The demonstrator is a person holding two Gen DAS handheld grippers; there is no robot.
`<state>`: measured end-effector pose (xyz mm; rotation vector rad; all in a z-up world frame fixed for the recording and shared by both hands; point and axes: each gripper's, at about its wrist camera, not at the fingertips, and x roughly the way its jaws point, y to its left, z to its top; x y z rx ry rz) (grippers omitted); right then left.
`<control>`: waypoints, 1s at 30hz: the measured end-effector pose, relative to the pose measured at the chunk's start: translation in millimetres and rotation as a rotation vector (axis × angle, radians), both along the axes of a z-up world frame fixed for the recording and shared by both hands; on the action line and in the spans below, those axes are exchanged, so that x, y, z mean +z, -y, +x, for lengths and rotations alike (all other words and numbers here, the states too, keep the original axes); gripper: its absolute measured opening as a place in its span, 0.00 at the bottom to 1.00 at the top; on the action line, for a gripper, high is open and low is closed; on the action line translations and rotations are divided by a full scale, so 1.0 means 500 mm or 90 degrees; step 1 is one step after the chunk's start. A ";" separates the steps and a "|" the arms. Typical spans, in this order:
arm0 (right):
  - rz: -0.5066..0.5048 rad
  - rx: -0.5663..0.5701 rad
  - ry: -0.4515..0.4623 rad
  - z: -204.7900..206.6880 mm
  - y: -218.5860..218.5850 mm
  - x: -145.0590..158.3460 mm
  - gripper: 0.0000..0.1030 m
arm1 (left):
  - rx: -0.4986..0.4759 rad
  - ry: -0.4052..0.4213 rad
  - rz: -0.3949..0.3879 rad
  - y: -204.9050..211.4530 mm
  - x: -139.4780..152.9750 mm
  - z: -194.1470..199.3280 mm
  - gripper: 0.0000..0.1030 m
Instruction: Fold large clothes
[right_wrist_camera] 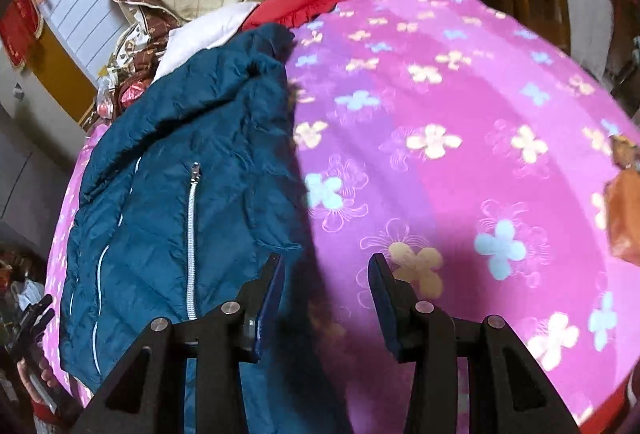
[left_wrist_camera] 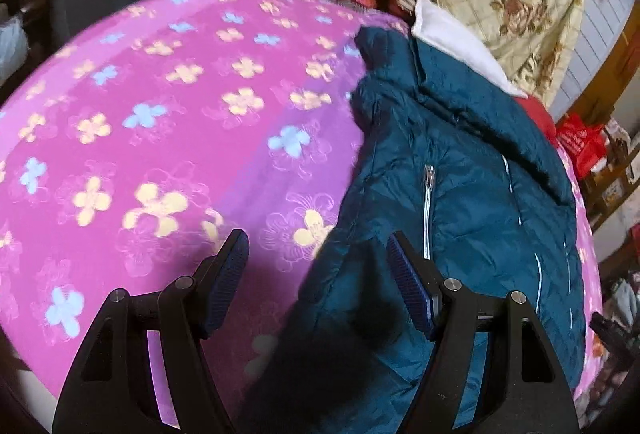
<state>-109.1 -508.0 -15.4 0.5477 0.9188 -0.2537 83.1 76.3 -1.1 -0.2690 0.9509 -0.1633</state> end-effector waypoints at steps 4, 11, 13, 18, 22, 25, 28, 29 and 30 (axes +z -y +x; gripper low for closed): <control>0.058 -0.004 0.014 0.012 0.016 -0.030 0.40 | -0.019 -0.055 -0.057 0.002 -0.037 0.026 0.70; 0.115 0.020 0.026 0.043 0.019 -0.055 0.41 | -0.075 -0.097 -0.197 0.008 -0.054 0.025 0.70; 0.135 0.020 0.031 0.049 0.021 -0.057 0.41 | -0.091 -0.096 -0.201 0.013 -0.048 0.011 0.70; 0.218 0.056 0.040 0.039 0.010 -0.068 0.41 | -0.134 -0.108 -0.263 0.015 -0.049 -0.037 0.70; 0.238 0.088 0.036 0.002 -0.018 -0.070 0.41 | -0.132 -0.095 -0.296 0.000 -0.047 -0.070 0.70; 0.251 0.100 0.037 -0.032 -0.028 -0.073 0.41 | -0.133 -0.086 -0.301 -0.007 -0.047 -0.086 0.70; 0.284 0.098 0.043 -0.058 -0.029 -0.079 0.41 | -0.134 -0.079 -0.313 -0.017 -0.050 -0.101 0.70; 0.293 0.099 0.045 -0.064 -0.032 -0.081 0.41 | -0.135 -0.076 -0.321 -0.021 -0.052 -0.108 0.71; 0.302 0.104 0.048 -0.070 -0.035 -0.083 0.41 | -0.137 -0.074 -0.329 -0.023 -0.054 -0.114 0.71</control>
